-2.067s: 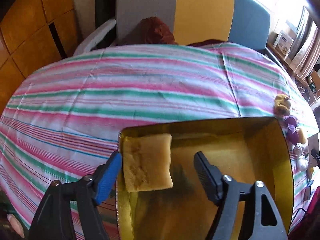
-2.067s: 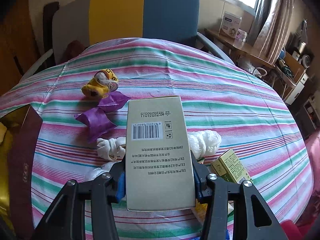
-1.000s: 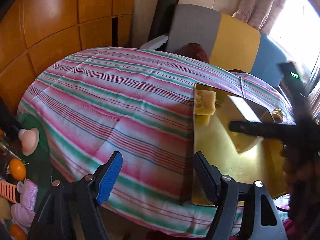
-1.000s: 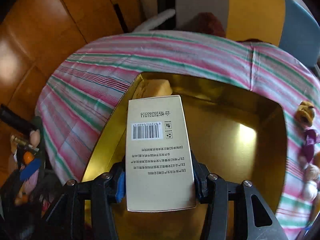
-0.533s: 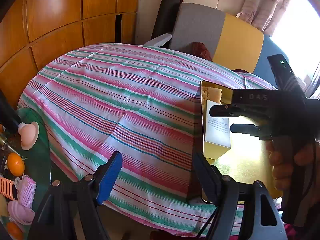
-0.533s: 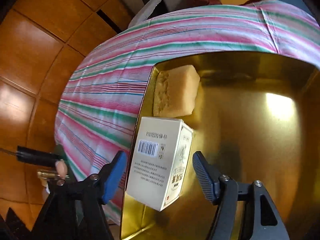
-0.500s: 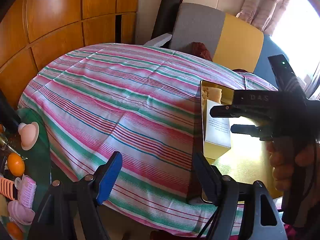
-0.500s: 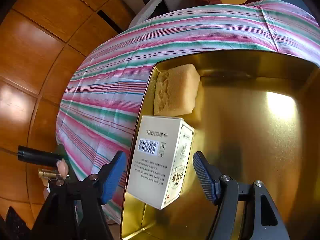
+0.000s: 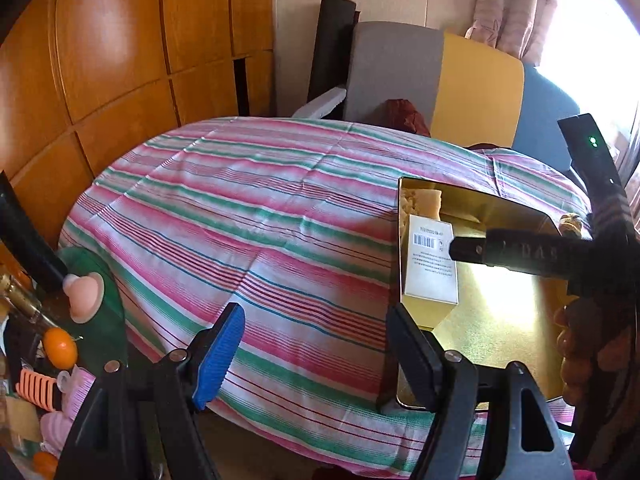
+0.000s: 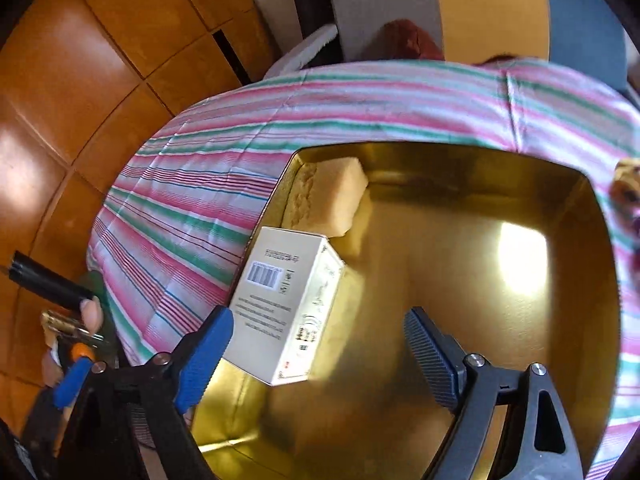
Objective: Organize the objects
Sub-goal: 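Carry the white barcode box into the gold tray and open the right gripper, then withdraw both grippers from the tray back toward the table items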
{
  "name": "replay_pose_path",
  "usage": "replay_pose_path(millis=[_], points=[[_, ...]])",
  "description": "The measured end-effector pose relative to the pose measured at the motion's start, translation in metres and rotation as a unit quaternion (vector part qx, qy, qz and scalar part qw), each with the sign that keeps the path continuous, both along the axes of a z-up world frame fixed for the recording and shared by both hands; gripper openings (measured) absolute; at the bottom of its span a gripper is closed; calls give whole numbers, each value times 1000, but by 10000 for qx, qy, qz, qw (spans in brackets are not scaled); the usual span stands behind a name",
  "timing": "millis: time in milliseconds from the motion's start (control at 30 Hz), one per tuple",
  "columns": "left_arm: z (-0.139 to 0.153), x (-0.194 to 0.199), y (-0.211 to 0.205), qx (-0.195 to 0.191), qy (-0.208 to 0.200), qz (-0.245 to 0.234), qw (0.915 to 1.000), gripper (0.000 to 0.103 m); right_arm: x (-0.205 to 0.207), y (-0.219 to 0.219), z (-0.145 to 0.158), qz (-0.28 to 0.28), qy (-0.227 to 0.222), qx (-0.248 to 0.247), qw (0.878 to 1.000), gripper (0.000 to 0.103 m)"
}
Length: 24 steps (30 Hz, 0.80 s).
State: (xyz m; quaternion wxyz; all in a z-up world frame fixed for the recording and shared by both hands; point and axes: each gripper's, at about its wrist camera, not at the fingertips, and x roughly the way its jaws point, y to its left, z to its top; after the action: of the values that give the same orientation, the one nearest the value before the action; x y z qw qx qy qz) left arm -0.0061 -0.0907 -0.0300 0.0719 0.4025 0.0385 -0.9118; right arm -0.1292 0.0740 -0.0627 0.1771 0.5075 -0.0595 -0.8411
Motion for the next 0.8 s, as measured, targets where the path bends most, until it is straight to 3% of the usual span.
replay_pose_path(millis=[433, 800], points=[[6, 4, 5, 38, 72, -97, 9999, 74, 36, 3, 20, -29, 1059, 1005, 9893, 96], [-1, 5, 13, 295, 1, -269, 9992, 74, 68, 23, 45, -472, 1724, 1409, 9737, 101]])
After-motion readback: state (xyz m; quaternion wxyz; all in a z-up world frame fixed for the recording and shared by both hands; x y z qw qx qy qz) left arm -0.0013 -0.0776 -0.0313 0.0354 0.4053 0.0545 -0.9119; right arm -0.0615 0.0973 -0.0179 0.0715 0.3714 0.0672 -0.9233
